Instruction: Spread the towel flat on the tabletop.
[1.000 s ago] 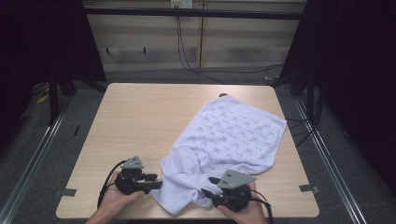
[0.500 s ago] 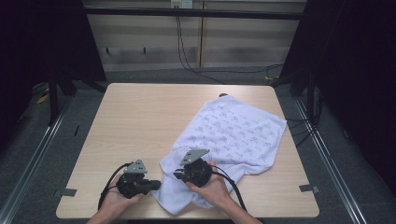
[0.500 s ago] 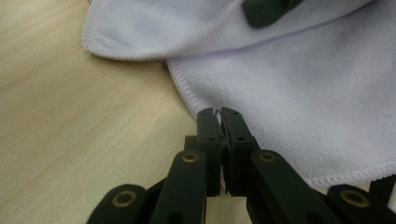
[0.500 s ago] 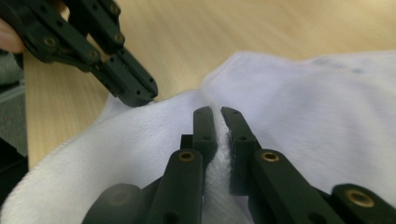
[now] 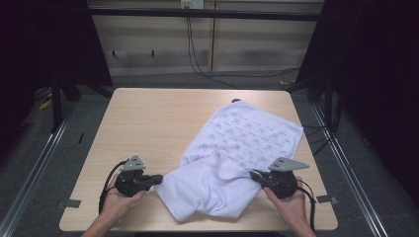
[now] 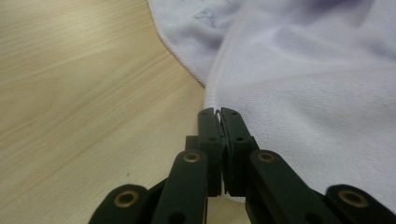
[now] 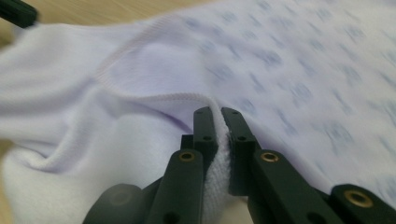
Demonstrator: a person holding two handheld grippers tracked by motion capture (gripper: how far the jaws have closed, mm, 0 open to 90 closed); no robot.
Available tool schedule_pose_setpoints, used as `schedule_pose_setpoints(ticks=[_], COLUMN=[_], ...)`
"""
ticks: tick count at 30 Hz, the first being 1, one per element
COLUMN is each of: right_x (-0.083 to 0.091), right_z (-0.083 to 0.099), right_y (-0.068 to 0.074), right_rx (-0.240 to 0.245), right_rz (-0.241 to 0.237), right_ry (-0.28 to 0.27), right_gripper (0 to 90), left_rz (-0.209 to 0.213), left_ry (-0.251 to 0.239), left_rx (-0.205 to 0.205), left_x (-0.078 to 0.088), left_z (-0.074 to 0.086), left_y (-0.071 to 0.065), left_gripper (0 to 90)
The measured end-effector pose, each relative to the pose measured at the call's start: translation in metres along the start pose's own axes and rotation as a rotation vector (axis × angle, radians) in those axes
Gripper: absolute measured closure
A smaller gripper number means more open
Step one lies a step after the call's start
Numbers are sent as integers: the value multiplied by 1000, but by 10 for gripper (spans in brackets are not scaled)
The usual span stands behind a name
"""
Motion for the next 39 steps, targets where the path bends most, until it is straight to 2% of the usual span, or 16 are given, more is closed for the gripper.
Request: schedule_pose_setpoints(ticks=[3, 4, 5, 10, 12, 16, 19, 20, 22, 26, 28, 30, 32, 35, 36, 39], right_x=[6, 10, 12, 14, 13, 13, 0, -19, -36, -67, -72, -80, -79, -79, -79, -79], right_z=[13, 25, 27, 23, 22, 7, -1, -5, -5, -4, -2, 5, 8, 8, 8, 8], right_y=[-12, -25, -30, -42, -45, -51, -52, -54, -56, -60, -61, -59, -56, -53, -52, -53], right_rx=[-35, -69, -92, -74, -77, -92, -74, -33, -28, -26, -22, -11, 15, 46, 60, 35], right_rz=[46, 102, 107, 168, 168, 109, 74, 73, 45, 50, 48, 31, 31, 23, 17, 8], right_ry=[39, 77, 82, 91, 91, 6, 15, 46, 79, 143, 149, 200, 188, 185, 176, 166], right_gripper=[830, 774, 744, 633, 603, 570, 569, 571, 572, 560, 555, 537, 543, 606, 736, 809], left_rz=[-5, -11, -30, -51, -50, -27, -17, -10, -4, -7, 0, -11, -28, -38, -50, -43], left_ry=[14, 22, 22, -10, -8, -4, 2, 5, 3, -1, -6, -15, -20, -19, -11, 11], left_rx=[-6, -6, -8, -2, 16, 32, 30, 36, 37, 52, 62, 73, 83, 98, 89, 71], left_x=[-4, -7, -10, -26, -33, -39, -39, -38, -35, -30, -23, -15, -10, -7, -7, -12], left_z=[-1, -2, -4, -21, -24, -22, -20, -18, -16, -13, -12, -9, -7, -5, -3, -3], left_y=[2, 3, 5, 15, 20, 27, 26, 25, 25, 27, 28, 29, 30, 30, 30, 32], left_gripper=[881, 880, 880, 878, 877, 859, 838, 800, 798, 756, 737, 673, 618, 582, 553, 532])
Point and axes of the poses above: each handheld gripper's, and its own axes: x roughly backward along the jaws, z roughly out of its underside, y roughly to its left, the point moved 1 cm from there along -x, roughly forward along the jaws, and after that the axes turned 12 degrees about -y, right-handed, at the moved point
